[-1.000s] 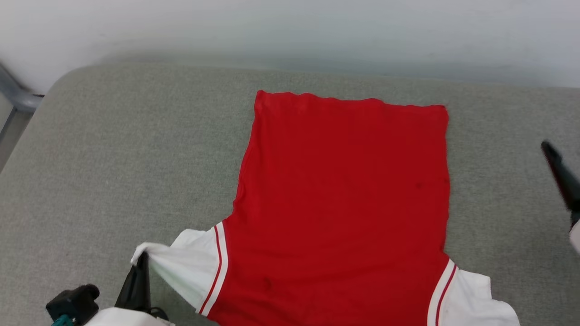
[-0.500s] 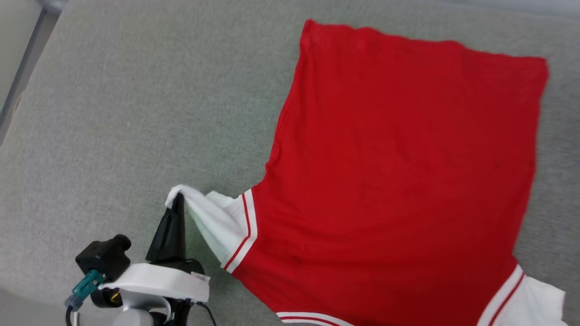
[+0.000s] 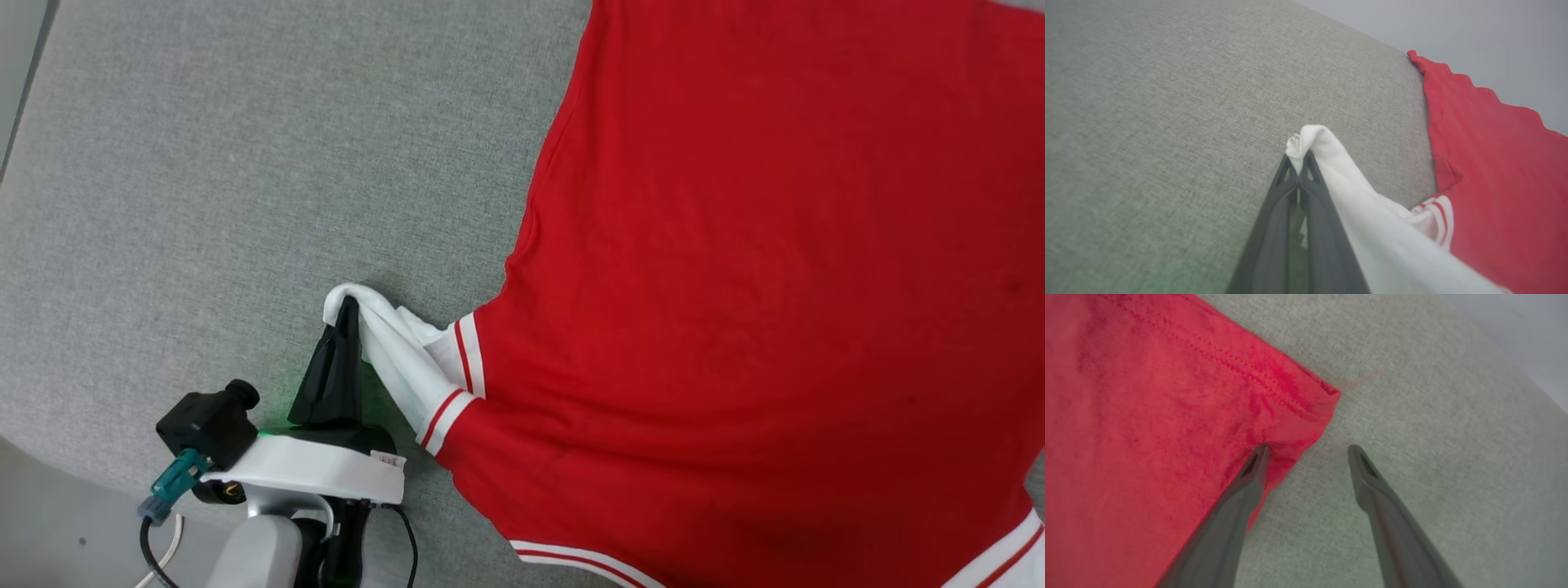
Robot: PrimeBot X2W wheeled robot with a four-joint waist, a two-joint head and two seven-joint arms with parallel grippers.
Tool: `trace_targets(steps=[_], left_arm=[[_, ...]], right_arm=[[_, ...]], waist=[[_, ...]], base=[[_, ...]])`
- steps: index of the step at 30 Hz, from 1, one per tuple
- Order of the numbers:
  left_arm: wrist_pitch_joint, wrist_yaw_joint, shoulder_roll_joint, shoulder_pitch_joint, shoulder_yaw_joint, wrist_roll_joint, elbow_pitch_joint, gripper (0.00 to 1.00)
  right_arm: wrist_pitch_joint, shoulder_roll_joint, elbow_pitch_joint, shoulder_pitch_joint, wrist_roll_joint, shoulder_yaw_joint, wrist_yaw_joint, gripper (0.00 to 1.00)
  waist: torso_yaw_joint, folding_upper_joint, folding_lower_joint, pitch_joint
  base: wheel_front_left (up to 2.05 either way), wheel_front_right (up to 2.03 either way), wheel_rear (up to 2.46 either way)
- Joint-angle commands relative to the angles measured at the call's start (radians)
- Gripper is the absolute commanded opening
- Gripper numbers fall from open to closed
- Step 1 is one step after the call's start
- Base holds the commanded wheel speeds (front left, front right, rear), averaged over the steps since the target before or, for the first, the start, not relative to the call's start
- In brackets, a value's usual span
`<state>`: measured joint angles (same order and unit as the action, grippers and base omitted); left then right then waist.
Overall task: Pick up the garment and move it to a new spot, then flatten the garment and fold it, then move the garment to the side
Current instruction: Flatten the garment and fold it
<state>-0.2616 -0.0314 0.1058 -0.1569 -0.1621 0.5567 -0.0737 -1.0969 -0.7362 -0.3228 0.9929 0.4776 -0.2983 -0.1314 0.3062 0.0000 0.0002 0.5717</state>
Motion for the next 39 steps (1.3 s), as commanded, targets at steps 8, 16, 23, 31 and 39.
trace_targets(steps=[8,16,23,31,39], left_arm=[[-0.005,-0.028,-0.033,-0.041,0.013,-0.028,-0.018,0.0],[-0.004,-0.043,-0.045,-0.054,0.026,-0.045,-0.036,0.0],[-0.004,-0.048,-0.048,-0.03,0.05,-0.066,-0.049,0.0],[-0.003,-0.037,-0.027,0.023,0.078,-0.082,-0.056,0.0],[0.02,-0.017,0.004,0.099,0.097,-0.073,-0.054,0.0]], right_arm=[[-0.108,-0.004,-0.049,-0.067,0.046,-0.107,-0.001,1.0],[-0.076,-0.017,-0.07,-0.107,0.077,-0.127,0.0,0.0],[0.045,0.008,-0.066,-0.03,0.081,-0.119,0.001,0.0],[0.167,-0.021,-0.02,-0.069,0.152,-0.16,0.001,0.0],[0.265,-0.092,0.083,-0.267,0.253,-0.18,0.001,0.0]], waist=[[0.018,0.0,-0.0002,0.059],[0.017,0.0,-0.0002,0.066],[-0.023,0.0,-0.0002,0.006],[-0.092,0.0,-0.0002,-0.119],[-0.155,0.0,-0.0002,-0.249]], base=[[0.0,0.0,0.0],[0.0,0.0,0.0],[0.0,0.0,0.0],[0.0,0.0,0.0],[0.0,0.0,0.0]])
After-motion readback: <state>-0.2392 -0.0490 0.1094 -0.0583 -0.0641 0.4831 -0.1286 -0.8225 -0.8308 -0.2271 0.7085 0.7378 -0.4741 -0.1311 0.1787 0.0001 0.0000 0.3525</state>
